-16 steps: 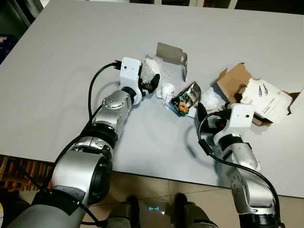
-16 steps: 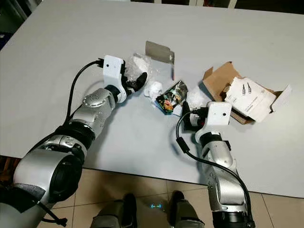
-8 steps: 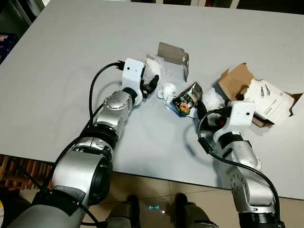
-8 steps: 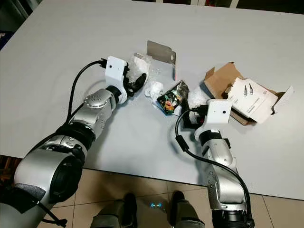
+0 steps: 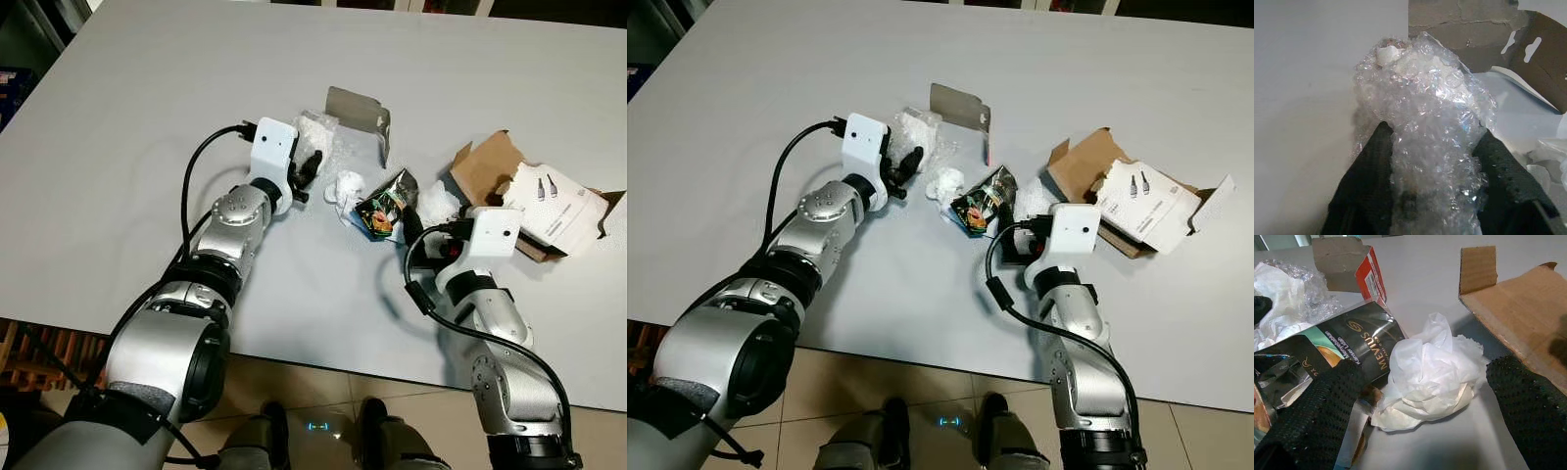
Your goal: Picking trash to rubbish bin
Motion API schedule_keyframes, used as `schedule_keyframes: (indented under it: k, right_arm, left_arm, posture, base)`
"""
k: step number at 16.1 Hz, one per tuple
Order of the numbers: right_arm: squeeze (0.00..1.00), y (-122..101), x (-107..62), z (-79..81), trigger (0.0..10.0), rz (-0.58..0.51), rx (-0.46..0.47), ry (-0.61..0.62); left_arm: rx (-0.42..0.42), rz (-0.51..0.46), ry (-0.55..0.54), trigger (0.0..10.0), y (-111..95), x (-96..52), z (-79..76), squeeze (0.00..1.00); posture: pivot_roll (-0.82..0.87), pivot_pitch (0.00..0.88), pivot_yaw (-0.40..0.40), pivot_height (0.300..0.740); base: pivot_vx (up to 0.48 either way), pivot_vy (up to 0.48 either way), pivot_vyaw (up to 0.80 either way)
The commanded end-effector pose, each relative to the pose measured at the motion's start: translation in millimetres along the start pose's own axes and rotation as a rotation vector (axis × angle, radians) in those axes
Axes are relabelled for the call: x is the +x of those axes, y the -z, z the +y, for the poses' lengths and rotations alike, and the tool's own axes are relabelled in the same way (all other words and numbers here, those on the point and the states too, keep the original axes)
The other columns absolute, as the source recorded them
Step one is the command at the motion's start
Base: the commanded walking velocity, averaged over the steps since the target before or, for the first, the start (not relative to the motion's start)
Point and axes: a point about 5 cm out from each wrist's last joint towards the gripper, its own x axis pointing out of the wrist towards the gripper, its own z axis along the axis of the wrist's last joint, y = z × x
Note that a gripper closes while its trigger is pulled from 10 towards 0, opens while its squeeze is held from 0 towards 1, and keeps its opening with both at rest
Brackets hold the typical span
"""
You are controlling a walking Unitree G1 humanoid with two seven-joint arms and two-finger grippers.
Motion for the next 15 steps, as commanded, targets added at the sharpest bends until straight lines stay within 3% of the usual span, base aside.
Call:
schedule_keyframes:
  k: [1,7,8,9,11,15]
  right_arm:
    - [0.00,2,-0.1,0.6,10.0,0.002,0.013,0.007]
    - [0.00,2,5.1,2.6,10.0,-0.008,0.019,0.006]
    - [0.00,2,5.5,2.3,10.0,-0.009,0.019,0.006]
    - [0.00,2,6.0,2.1,10.0,-0.009,0.019,0.007]
    - [0.00,-1,8.7,-0.1,10.0,-0.023,0.017,0.012]
    - [0.00,-3,12.7,1.3,10.0,-0.033,0.017,0.004]
  left_arm:
    - [0.014,0.042,0.025,0.0,9,-1.7,-3.7,0.00]
    - [-0.012,0.055,0.034,0.0,23,-6.6,-6.9,0.00]
    - [-0.029,0.028,0.007,10.0,20,-6.7,-4.6,0.00]
    - [-0.039,0.012,-0.003,10.0,18,-6.6,-3.4,0.00]
    - [-0.188,-0.250,-0.070,10.0,-16,-9.4,11.0,0.00]
    - [-0.174,-0.355,-0.068,10.0,-32,-16.8,13.6,0.00]
  posture:
    - [-0.08,0.276,0.060,0.740]
    - [-0.08,0.256,0.068,0.740]
    - [-0.08,0.254,0.067,0.740]
    - [-0.08,0.247,0.068,0.740]
    - [-0.07,0.238,0.066,0.740]
    - [-0.06,0.217,0.064,0.740]
  base:
    - [0.000,0.000,0.00]
    - [0.000,0.000,0.00]
    - [0.000,0.000,0.00]
    - [0.000,0.000,0.00]
    - [0.000,0.000,0.00]
    - [0.000,0.000,0.00]
